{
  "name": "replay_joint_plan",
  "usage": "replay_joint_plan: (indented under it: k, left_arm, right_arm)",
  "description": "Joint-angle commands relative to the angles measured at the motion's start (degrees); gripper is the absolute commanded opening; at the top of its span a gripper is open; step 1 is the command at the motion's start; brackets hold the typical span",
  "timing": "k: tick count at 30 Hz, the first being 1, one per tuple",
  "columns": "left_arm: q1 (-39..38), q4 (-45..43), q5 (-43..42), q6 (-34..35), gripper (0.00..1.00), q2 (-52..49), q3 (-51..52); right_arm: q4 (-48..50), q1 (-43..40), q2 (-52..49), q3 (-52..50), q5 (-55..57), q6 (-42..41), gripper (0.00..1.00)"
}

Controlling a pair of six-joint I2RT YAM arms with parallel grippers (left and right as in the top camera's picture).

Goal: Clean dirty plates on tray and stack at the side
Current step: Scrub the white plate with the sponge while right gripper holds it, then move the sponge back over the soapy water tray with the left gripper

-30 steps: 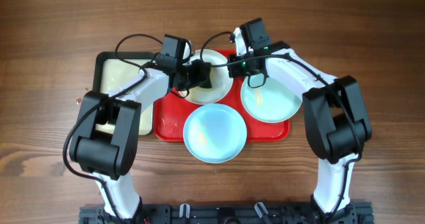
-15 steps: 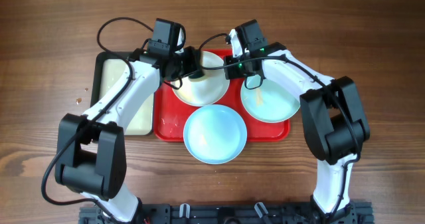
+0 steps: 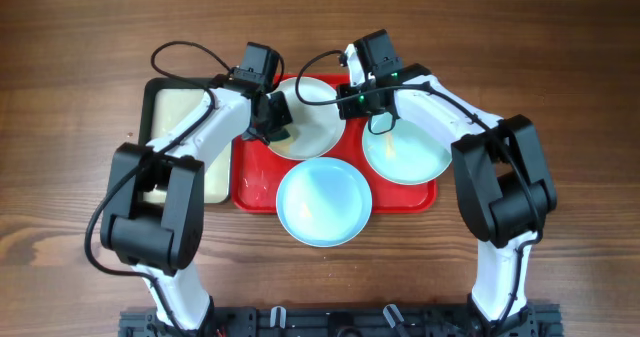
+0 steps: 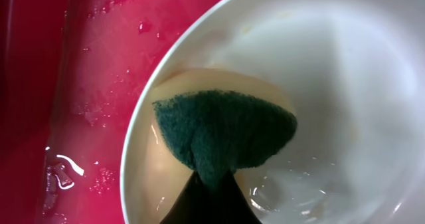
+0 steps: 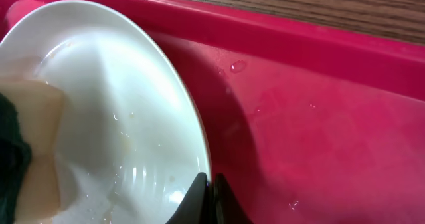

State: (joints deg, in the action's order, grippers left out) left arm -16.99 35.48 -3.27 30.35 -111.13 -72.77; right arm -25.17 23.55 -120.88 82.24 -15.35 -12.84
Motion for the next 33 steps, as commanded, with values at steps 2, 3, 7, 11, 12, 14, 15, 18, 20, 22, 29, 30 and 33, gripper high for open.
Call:
replay_joint_plan:
  k: [2,3,7,11,12,14,15,18,20,22,29,30,33]
  left_arm:
    - [-0.81,-0.07,2.82,0.37,0.04,-2.47,-0.42]
    - [-1.05,-0.63,1.99,0.39,0.04,-2.47,-0.42]
    - [-2.6,-2.08,0.28,0.44,0.04,-2.6,-0.42]
    - [-4.26,-3.65,-1.66,0.61,0.04,-4.07,-0.42]
    - [-4.55,-4.68,-3.39,0.61,0.04,-4.55,-0.42]
    - [-4.92,-6.69,-6.56,0.59,0.04,-5.18,-0.42]
    - [-4.92,-7.65,-8.17,0.57,0.04,-5.25,-0.42]
    - [-4.72,-10.16,-13.53,0.57,0.04,-4.76,-0.44]
    - [-4.09,-11.08,-14.95,0.55,0.04,-3.06,-0.68]
    - [-3.08,-10.86,-14.93,0.02,0.04,-0.48,-1.18]
    - [1.25,-7.52,-14.6,-4.07,0.04,11.45,-1.53]
    - [2.05,-6.03,-14.27,-4.83,0.04,12.66,-1.53]
    - [5.66,1.49,-10.01,-7.54,0.04,15.5,-1.53]
  right_arm:
    - [0.26,0.22,-0.55,0.68,0.61,-0.61,0.04]
    - [0.26,0.22,-0.55,0.68,0.59,-0.63,0.04]
    - [0.22,0.22,-0.55,0.68,0.59,-0.63,0.04]
    - [0.13,0.24,-0.55,0.68,0.59,-0.63,0.04]
    - [0.13,0.22,-0.55,0.68,0.59,-0.63,0.04]
    - [0.13,0.22,-0.55,0.68,0.61,-0.61,0.04]
    - [0.13,0.22,-0.55,0.68,0.61,-0.61,0.04]
    - [0.11,0.22,-0.55,0.68,0.59,-0.66,0.04]
    - [0.09,0.22,-0.55,0.68,0.59,-0.63,0.04]
    - [0.11,0.22,-0.55,0.68,0.59,-0.63,0.04]
    - [0.09,0.22,-0.55,0.68,0.61,-0.61,0.04]
    - [0.09,0.22,-0.55,0.68,0.61,-0.63,0.04]
    - [0.11,0.22,-0.55,0.68,0.61,-0.61,0.04]
